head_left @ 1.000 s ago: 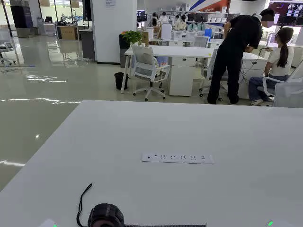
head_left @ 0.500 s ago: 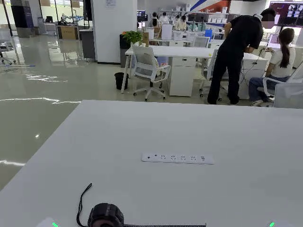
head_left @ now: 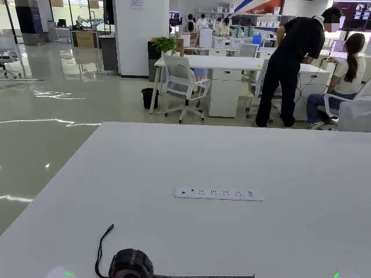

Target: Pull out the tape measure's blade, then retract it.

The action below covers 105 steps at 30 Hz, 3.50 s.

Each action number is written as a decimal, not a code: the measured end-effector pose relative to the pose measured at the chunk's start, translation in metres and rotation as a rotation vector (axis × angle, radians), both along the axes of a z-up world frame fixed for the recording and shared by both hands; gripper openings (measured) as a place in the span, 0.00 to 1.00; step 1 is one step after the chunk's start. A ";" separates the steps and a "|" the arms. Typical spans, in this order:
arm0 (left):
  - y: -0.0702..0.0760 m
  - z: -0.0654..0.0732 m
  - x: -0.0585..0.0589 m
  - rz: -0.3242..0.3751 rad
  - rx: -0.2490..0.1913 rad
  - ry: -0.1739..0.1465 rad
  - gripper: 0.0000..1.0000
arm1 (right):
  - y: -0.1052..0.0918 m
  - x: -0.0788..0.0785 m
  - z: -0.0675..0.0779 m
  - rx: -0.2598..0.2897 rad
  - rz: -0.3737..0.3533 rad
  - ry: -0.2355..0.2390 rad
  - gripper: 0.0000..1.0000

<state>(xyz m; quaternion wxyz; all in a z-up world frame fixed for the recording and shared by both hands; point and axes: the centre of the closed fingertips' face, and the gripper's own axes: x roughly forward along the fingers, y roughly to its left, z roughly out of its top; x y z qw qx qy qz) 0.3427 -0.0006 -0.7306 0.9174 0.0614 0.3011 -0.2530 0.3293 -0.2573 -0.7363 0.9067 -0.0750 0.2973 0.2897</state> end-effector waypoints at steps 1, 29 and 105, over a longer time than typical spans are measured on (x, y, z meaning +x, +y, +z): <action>0.000 -0.001 0.001 0.010 -0.001 0.001 0.96 | 0.000 0.000 0.000 -0.002 0.002 -0.001 0.91; 0.002 -0.011 0.038 0.201 -0.005 0.008 0.99 | -0.004 0.029 -0.011 0.026 0.198 -0.013 0.74; 0.010 -0.055 0.105 0.392 0.036 0.072 0.90 | 0.003 0.086 -0.088 -0.092 0.743 -0.038 0.18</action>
